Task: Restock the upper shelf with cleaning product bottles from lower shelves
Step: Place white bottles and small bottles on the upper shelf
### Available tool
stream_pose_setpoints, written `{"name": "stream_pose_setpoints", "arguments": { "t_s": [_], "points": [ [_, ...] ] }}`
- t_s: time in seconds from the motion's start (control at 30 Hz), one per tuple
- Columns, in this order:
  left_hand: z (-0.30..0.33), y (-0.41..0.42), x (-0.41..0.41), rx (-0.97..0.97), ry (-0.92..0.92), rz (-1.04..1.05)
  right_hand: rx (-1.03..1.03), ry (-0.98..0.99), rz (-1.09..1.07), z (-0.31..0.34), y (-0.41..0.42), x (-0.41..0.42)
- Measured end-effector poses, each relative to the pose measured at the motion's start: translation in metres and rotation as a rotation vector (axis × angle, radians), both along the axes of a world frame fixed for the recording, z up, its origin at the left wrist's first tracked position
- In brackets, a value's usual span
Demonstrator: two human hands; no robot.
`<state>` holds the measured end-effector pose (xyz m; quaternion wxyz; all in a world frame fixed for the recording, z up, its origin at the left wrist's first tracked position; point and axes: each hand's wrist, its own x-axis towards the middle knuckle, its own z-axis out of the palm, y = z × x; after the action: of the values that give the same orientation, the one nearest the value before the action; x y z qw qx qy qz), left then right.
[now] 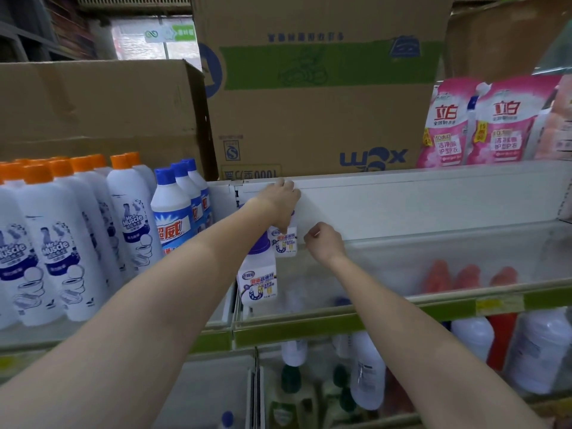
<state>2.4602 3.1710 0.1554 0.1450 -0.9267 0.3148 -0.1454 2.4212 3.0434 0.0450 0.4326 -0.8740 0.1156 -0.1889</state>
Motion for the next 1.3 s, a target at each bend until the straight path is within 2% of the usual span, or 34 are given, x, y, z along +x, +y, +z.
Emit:
{"name": "stream_pose_setpoints", "arguments": {
  "t_s": [0.1, 0.27, 0.53, 0.73, 0.8, 0.9, 0.97, 1.17, 1.3],
  "points": [
    [-0.002, 0.002, -0.004, -0.025, 0.019, 0.037, -0.011, -0.003, 0.011, 0.005, 0.000, -0.010],
    [0.014, 0.001, -0.032, -0.214, 0.176, 0.143, -0.028, -0.006, 0.039, 0.011, -0.007, -0.037],
    [-0.001, -0.019, -0.110, -0.351, 0.149, 0.116, -0.028, -0.020, 0.136, 0.020, -0.029, -0.094],
    [-0.030, -0.039, -0.177, -0.506, 0.243, 0.195, 0.061, -0.028, 0.243, 0.001, -0.055, -0.147],
    [-0.043, -0.046, -0.202, -0.483, 0.351, 0.250, 0.095, -0.050, 0.253, -0.007, -0.064, -0.165],
    [-0.073, -0.051, -0.238, -0.350, 0.472, 0.330, 0.087, -0.115, 0.262, -0.019, -0.074, -0.197],
    [-0.103, -0.048, -0.253, -0.354, 0.530, 0.356, 0.075, -0.102, 0.264, -0.035, -0.079, -0.214],
    [-0.203, -0.043, -0.286, -0.556, 0.635, 0.436, 0.086, 0.104, 0.279, -0.102, -0.095, -0.263],
    [-0.242, -0.054, -0.298, -0.775, 0.669, 0.429, 0.149, 0.223, 0.228, -0.140, -0.109, -0.271]
  ]
}}
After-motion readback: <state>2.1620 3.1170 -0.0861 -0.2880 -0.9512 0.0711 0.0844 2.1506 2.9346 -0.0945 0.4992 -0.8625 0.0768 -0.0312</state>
